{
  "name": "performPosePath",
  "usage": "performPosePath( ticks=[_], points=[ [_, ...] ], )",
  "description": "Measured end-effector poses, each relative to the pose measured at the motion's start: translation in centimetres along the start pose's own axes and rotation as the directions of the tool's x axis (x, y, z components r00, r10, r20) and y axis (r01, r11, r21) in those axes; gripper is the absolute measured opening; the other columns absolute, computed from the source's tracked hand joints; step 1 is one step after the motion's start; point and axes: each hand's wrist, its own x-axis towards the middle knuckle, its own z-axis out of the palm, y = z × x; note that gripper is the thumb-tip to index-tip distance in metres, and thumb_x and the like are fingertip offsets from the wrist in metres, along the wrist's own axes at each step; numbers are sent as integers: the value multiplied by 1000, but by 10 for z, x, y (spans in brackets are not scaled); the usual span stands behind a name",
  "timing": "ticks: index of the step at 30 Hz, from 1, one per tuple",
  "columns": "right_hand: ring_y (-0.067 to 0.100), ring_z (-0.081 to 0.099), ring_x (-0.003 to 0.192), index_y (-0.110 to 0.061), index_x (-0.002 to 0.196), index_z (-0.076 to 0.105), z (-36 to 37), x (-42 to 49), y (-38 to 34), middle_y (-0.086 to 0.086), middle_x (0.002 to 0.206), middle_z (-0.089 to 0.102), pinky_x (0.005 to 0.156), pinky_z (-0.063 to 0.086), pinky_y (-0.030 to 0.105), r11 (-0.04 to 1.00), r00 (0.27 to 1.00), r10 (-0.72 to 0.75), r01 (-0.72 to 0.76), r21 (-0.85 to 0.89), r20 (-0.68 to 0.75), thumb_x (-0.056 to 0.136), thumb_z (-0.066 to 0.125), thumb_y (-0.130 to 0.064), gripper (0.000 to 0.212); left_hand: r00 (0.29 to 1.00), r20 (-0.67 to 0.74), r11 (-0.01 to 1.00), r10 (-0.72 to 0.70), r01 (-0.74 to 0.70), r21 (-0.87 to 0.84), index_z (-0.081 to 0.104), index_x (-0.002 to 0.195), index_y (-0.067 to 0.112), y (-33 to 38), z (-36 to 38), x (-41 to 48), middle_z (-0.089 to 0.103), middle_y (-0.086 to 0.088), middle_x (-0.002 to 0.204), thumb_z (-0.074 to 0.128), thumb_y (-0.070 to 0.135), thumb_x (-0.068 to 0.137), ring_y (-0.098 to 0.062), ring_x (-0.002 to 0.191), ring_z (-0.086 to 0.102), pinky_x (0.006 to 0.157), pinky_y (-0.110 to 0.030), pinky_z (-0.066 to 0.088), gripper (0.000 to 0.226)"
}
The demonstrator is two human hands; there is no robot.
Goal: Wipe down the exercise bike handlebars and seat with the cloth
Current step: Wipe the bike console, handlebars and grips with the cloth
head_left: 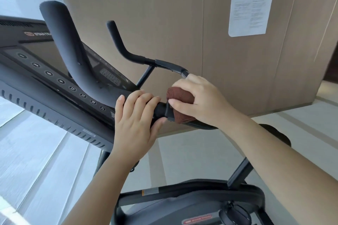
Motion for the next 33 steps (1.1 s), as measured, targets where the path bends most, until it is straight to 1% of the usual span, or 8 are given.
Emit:
performPosePath(
  ticks=[5, 9, 12, 16, 21, 26, 30, 33],
  points=[
    [16, 49, 88, -24, 96, 63, -25, -28, 57, -2, 86, 55, 78, 39, 33, 995, 994, -38, 28, 95, 98, 72, 48, -54, 41, 997, 38, 996, -69, 67, 55, 57, 116, 7, 19, -6, -7, 60, -10, 119, 55, 36, 87, -27, 119, 45, 101, -50, 28, 41],
    [24, 51, 85, -19, 93, 67, -41, -38, 99, 2, 83, 56, 75, 42, 39, 993, 993, 23, -37, 108, 119, 74, 56, -43, 33, 993, 97, 997, -65, 61, 43, 55, 118, 4, 45, -12, 6, 60, -13, 117, 53, 40, 86, -31, 114, 50, 97, -48, 35, 49],
    [24, 51, 86, -21, 94, 68, -31, -16, 87, 2, 85, 57, 80, 43, 44, 984, 979, -133, 111, 142, 155, 74, 59, -40, 30, 982, 177, 995, -66, 52, 84, 59, 115, 1, 57, -14, 14, 61, -14, 116, 51, 42, 85, -33, 112, 53, 94, -48, 39, 51],
    [19, 50, 93, -26, 101, 64, -14, 4, 69, -1, 91, 56, 77, 29, 28, 944, 956, -263, 228, 239, 128, 75, 53, -49, 36, 957, 263, 987, -122, 88, 135, 59, 117, 2, 65, -19, 18, 60, -12, 118, 50, 57, 79, -31, 114, 50, 96, -45, 36, 67],
    [23, 52, 79, -17, 94, 68, -22, -10, 118, 3, 81, 58, 73, 46, 45, 889, 919, -383, 338, 309, 98, 74, 49, -48, 40, 928, 329, 978, -173, 122, 170, 60, 116, 3, 92, -12, 25, 59, -11, 119, 52, 58, 79, -31, 114, 51, 95, -48, 40, 67],
    [28, 55, 79, -14, 92, 69, -23, -11, 150, 8, 81, 60, 75, 46, 50, 888, 950, -301, 248, 386, 83, 74, 48, -48, 44, 897, 371, 959, -239, 157, 238, 62, 111, 2, 103, -12, 27, 59, -13, 117, 51, 56, 78, -34, 114, 51, 94, -51, 41, 65],
    [22, 52, 81, -19, 95, 68, -18, 5, 106, 3, 83, 57, 78, 45, 45, 790, 857, -510, 433, 434, 74, 76, 54, -48, 37, 881, 395, 947, -258, 150, 284, 61, 111, -1, 111, -11, 31, 58, -15, 116, 51, 59, 77, -34, 110, 52, 94, -50, 41, 70],
    [22, 52, 81, -17, 95, 67, -14, 6, 104, 5, 83, 57, 78, 45, 43, 733, 820, -570, 479, 484, 52, 76, 58, -43, 34, 883, 377, 945, -278, 182, 271, 60, 109, -2, 112, -12, 31, 58, -14, 116, 52, 60, 77, -32, 111, 52, 96, -46, 39, 71]
  ],
)
